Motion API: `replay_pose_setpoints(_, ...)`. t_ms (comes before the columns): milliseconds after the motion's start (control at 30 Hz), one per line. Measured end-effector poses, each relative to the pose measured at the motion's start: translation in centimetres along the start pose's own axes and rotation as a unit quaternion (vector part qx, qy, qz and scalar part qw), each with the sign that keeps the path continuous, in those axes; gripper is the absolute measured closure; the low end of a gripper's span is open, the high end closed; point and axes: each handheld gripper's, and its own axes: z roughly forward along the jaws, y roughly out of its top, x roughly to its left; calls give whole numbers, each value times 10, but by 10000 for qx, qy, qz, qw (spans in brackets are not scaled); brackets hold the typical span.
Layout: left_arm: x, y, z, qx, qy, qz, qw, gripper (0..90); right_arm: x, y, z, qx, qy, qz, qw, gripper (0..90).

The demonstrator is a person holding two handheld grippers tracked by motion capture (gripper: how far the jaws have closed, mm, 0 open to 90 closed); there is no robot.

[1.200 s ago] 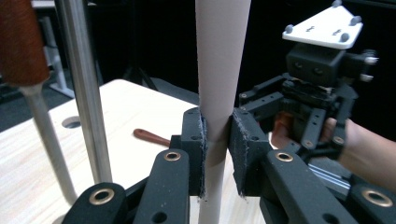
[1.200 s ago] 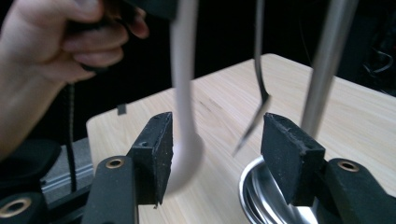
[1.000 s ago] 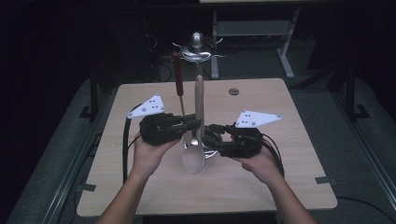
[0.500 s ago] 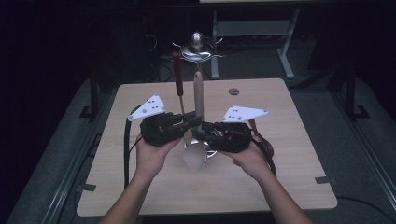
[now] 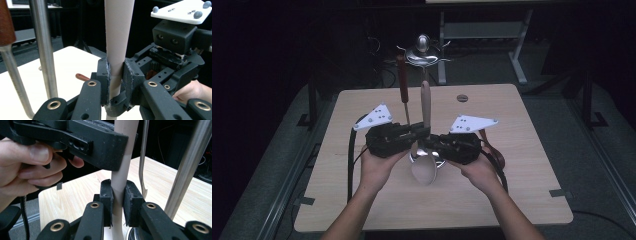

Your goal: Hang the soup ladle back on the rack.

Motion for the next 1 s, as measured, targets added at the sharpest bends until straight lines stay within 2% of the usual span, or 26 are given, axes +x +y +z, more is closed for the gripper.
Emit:
replay_pose_setpoints(67, 1, -1, 0, -24, -67, 70, 10000, 746, 0, -1, -1, 7, -2, -57, 10000, 793)
replay_pose_setpoints(300, 5, 3, -5, -167, -261, 157, 9994, 624, -4, -4, -5, -25, 283, -183, 9994, 794)
replay_pose_setpoints(367, 7, 5, -9, -204, -377, 164, 9989, 601, -5, -5, -7, -48, 387, -183, 9991, 794)
replay_pose_setpoints(500, 13, 7, -14, -236, -764, 278, 9964, 555, -10, -8, -10, -85, 644, -217, 9977, 794)
replay_pose_setpoints(667, 19, 9, -13, -140, -1259, 538, 9905, 523, -14, -10, -12, -148, 996, -321, 9944, 794)
replay_pose_setpoints(733, 20, 10, -11, -67, -1486, 586, 9871, 515, -15, -11, -11, -174, 1114, -379, 9929, 793)
replay_pose_setpoints(800, 20, 9, -8, -48, -1612, 633, 9849, 515, -14, -11, -10, -165, 1244, -404, 9913, 794)
replay_pose_setpoints(900, 22, 9, -3, -24, -1918, 640, 9793, 520, -13, -11, -9, -152, 1475, -492, 9877, 794)
replay_pose_setpoints(933, 23, 9, -2, -8, -2050, 657, 9766, 531, -13, -11, -8, -149, 1538, -515, 9866, 794)
replay_pose_setpoints(1000, 23, 8, -1, -12, -2164, 650, 9741, 575, -12, -11, -8, -142, 1612, -548, 9853, 793)
